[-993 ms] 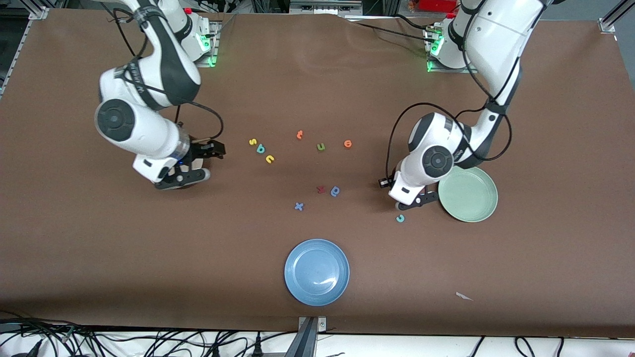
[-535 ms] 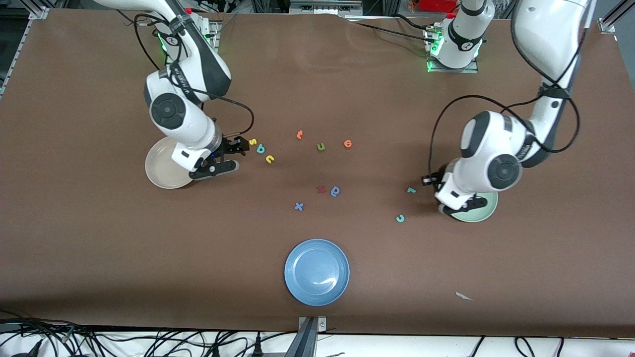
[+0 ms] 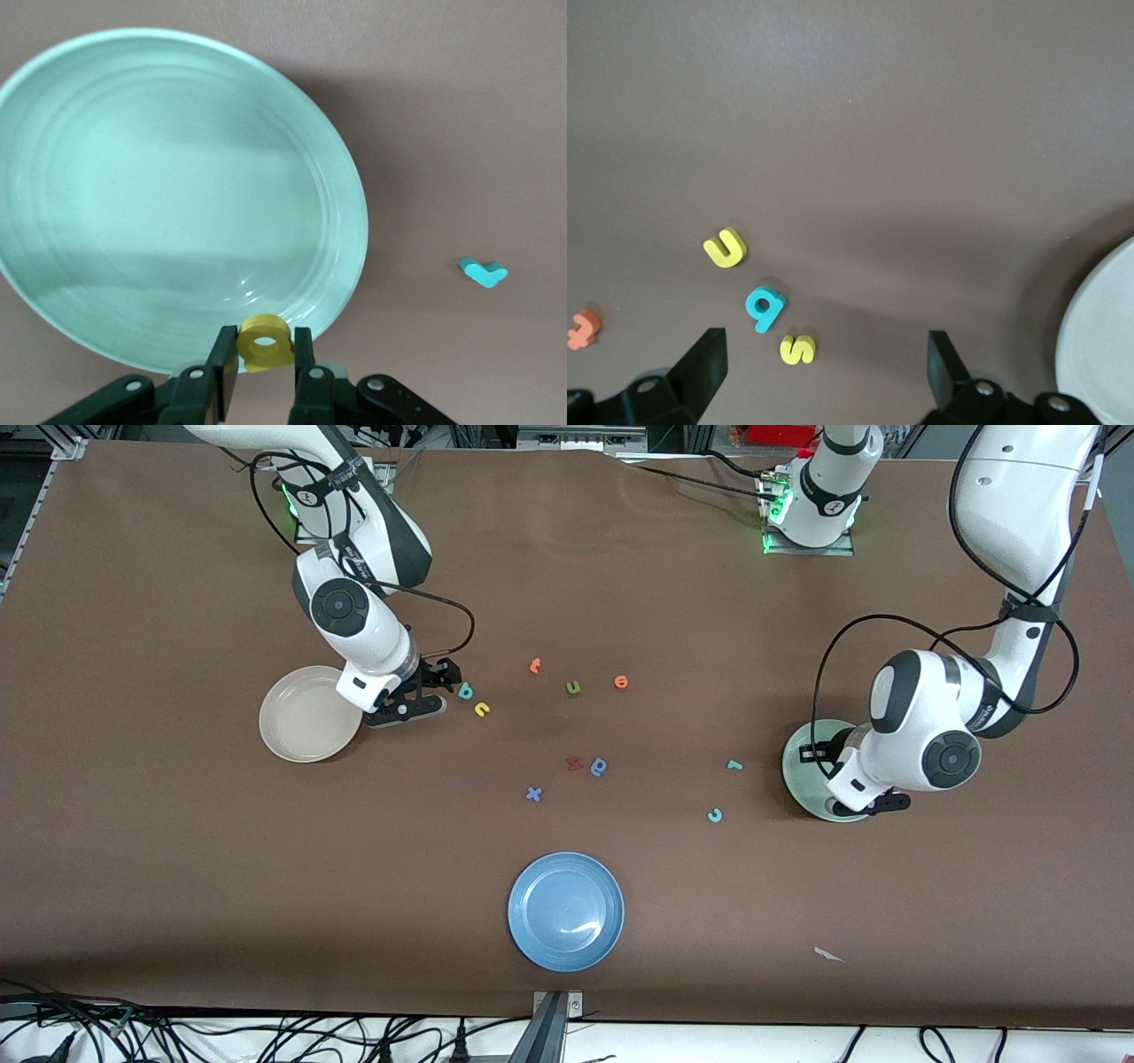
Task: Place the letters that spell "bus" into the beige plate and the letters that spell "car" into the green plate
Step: 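Move the left gripper to the teal L letter while the right gripper hovers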
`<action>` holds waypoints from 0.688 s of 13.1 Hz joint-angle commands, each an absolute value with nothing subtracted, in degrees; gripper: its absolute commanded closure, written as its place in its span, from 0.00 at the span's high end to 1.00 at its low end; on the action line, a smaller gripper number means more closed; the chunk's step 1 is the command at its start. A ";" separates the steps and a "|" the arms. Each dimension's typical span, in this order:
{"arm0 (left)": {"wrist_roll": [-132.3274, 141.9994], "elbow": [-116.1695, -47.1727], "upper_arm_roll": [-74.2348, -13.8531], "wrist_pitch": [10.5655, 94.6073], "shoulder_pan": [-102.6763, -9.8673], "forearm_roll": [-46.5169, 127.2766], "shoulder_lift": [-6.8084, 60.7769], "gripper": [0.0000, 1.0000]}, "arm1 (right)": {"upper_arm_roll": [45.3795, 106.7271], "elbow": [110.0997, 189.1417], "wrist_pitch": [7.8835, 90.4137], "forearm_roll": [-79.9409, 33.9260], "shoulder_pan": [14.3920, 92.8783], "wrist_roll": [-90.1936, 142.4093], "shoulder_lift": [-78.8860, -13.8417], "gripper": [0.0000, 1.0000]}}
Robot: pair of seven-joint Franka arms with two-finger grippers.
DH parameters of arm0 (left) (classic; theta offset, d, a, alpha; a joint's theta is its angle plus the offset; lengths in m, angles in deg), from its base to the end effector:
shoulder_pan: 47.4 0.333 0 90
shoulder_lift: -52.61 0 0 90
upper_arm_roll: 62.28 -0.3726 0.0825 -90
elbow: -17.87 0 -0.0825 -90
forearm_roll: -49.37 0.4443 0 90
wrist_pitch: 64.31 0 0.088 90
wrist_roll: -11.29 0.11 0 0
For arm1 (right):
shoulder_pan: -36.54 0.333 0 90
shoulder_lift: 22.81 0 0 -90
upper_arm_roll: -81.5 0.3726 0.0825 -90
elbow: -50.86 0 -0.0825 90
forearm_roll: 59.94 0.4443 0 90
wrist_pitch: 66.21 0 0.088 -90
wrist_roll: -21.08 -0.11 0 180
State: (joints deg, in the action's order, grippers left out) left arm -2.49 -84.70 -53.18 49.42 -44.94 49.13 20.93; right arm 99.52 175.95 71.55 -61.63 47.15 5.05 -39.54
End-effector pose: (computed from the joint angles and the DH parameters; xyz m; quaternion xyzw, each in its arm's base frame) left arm 0.6824 -0.0725 0.2262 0.9813 0.0666 -0.1799 0.0130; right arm 0.5333 0.2896 0.2604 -0.9923 -0.1158 0.0391 0.0219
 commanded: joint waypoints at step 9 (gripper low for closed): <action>-10.58 -80.04 -51.65 50.99 -48.71 46.48 20.79 0.99 | 101.63 187.79 88.82 -63.54 47.78 0.77 -42.06 1.00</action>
State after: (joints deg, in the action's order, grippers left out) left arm -7.50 -80.64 -51.39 50.16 -46.40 48.07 20.56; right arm 101.31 185.45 85.86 -62.48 47.26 2.39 -42.55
